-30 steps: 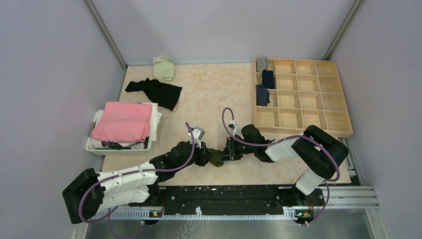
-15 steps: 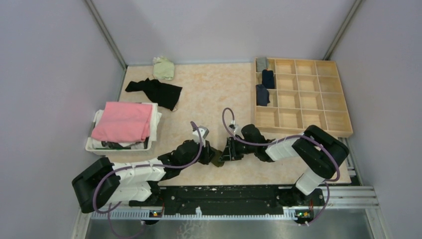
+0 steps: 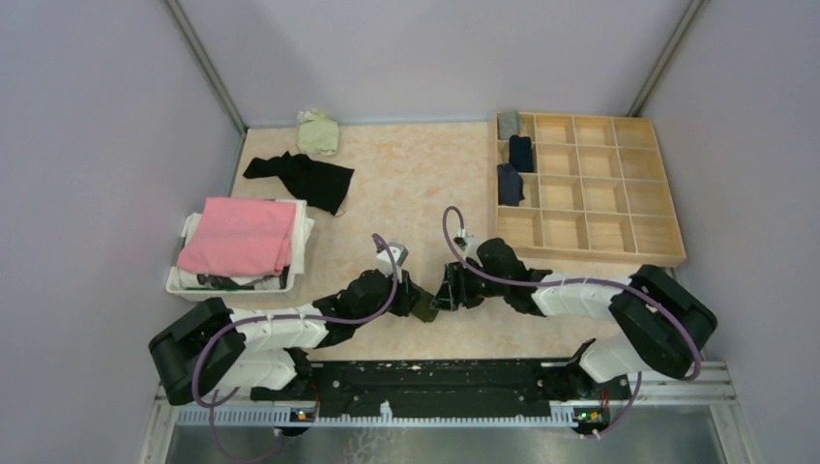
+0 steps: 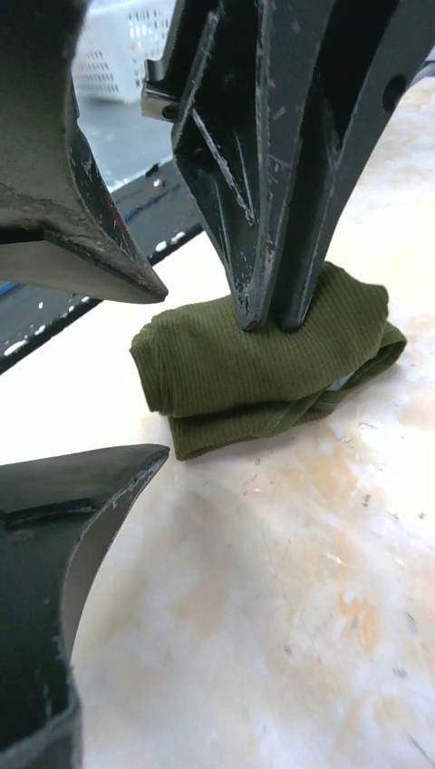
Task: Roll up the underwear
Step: Roll the underwear to the center of the board.
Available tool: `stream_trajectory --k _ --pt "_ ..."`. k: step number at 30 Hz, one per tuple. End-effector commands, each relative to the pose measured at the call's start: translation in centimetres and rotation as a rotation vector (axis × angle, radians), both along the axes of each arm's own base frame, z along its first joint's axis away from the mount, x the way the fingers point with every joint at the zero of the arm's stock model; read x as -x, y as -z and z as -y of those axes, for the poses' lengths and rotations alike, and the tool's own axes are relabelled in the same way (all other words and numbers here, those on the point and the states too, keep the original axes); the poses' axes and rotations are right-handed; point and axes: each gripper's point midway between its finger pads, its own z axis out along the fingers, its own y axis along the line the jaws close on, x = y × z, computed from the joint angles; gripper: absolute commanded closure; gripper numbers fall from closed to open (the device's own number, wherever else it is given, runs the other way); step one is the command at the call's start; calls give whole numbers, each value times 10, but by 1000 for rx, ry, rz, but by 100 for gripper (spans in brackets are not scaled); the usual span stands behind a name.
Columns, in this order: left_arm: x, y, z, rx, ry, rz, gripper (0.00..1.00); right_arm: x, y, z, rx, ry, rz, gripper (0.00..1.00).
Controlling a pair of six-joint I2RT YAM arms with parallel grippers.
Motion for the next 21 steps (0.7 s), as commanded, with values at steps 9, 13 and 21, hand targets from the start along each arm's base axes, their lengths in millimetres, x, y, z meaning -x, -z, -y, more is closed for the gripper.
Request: stream_trajectory --k 9,13,21 --pt "9 28 -12 -85 4 -62 78 -44 -29 22 137 -8 281 35" --pt "9 29 -11 -87 6 -63 78 -43 -29 8 95 -52 250 34" --pt "9 29 -11 -89 9 -66 78 -39 -13 -8 48 -82 169 32"
